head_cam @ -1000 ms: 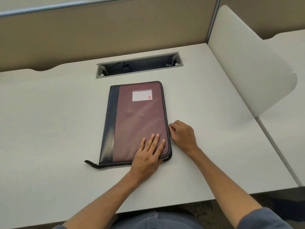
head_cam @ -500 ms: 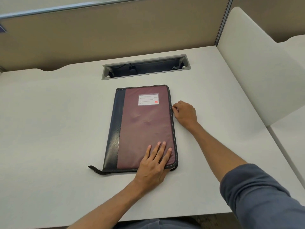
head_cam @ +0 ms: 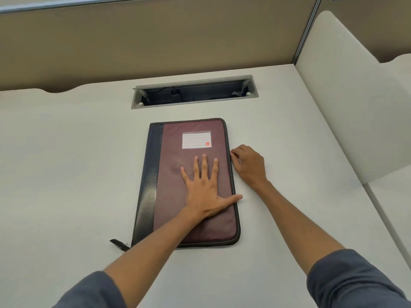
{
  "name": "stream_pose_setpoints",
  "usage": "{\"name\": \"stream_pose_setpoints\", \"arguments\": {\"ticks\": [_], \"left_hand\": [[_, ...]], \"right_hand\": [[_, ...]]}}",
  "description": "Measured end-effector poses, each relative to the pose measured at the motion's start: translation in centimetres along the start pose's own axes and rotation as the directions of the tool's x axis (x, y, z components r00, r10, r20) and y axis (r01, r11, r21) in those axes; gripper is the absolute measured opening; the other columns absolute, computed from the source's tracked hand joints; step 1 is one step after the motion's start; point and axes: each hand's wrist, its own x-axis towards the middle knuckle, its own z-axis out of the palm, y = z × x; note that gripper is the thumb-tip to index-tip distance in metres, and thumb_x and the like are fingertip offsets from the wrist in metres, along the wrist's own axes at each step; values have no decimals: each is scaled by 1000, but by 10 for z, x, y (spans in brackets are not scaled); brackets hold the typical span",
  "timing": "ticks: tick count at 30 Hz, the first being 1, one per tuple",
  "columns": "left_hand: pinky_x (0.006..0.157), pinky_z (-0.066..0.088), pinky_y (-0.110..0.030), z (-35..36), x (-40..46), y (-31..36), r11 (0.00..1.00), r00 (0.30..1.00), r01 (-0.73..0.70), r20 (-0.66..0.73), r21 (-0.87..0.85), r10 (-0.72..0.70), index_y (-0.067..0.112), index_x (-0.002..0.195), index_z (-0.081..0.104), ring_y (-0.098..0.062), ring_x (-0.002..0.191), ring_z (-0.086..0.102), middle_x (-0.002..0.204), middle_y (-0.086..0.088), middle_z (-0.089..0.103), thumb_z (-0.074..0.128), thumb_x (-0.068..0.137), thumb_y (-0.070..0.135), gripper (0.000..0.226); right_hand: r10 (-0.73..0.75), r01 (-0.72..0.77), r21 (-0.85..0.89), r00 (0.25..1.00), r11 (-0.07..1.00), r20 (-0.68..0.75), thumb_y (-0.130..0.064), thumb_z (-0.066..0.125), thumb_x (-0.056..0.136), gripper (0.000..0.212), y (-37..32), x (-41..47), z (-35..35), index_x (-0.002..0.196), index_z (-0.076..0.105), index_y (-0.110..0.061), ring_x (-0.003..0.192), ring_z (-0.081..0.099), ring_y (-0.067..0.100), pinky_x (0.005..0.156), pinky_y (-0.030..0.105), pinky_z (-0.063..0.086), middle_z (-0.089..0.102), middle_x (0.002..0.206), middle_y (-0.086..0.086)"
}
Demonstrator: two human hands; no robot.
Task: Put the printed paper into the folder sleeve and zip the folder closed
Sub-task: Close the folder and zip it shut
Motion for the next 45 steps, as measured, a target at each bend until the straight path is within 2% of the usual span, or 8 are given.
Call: {"name": "stream_pose_setpoints", "arguments": {"ticks": [5,9,14,21,28,33,38,45], "left_hand": [[110,-2,-73,11,1,1,1000,1000,3,-23,30,-2,23,156,5,-32,150,-10,164,-11,-4,26,63,96,120],[110,2,-73,10,-4,2,999,999,-30,-30,16,31,22,156,9,-33,151,-7,164,-12,0,33,63,93,120],[110,5,-73,10,-10,1,1000,999,-25,-21,-3,25,21,156,11,-33,151,-5,164,-11,0,37,62,91,120],[108,10,-74,7,-8,2,1000,1000,-13,-18,-26,13,19,155,15,-34,151,-2,164,-12,3,42,61,89,121],[108,8,-74,5,-8,3,999,1000,-22,-9,-41,22,18,155,15,-36,151,-2,164,-13,4,43,61,88,121],[109,6,-74,5,-8,2,998,1000,-26,-10,-55,25,17,155,15,-36,151,-3,164,-13,4,42,61,88,121],[108,6,-75,7,-8,1,997,1000,-28,-14,-70,27,17,156,13,-37,150,-4,164,-13,1,44,59,87,123],[108,6,-74,9,-7,1,997,1000,-18,-16,-70,17,18,155,18,-37,150,-5,164,-12,1,41,60,88,119]], "right_hand": [[30,-32,-72,999,997,-21,-19,56,94,22,5,26,8,85,72,-8,78,62,28,55,37,50,67,83,8],[91,-90,-96,996,991,15,-24,49,97,27,14,76,16,92,72,-11,84,61,27,64,37,50,66,90,7],[-177,200,-96,962,975,207,-25,52,98,23,35,130,15,105,71,-16,96,60,24,69,36,47,68,105,2],[-475,549,-53,764,834,436,-29,51,99,25,36,186,17,109,70,-16,99,60,23,72,33,44,69,108,1],[-647,890,-132,413,437,642,-21,42,101,24,-26,224,30,103,65,-14,93,56,23,63,37,47,65,98,2],[-692,954,-144,290,262,661,-10,45,96,19,-82,231,56,102,63,-10,92,55,24,57,34,40,63,98,5],[-714,961,-127,268,245,647,-8,44,97,19,-124,236,79,98,63,-8,96,56,27,69,39,50,64,100,8],[-692,945,-161,319,285,647,-8,43,97,20,-165,235,108,99,62,-6,98,58,28,62,36,43,64,103,11]]}}
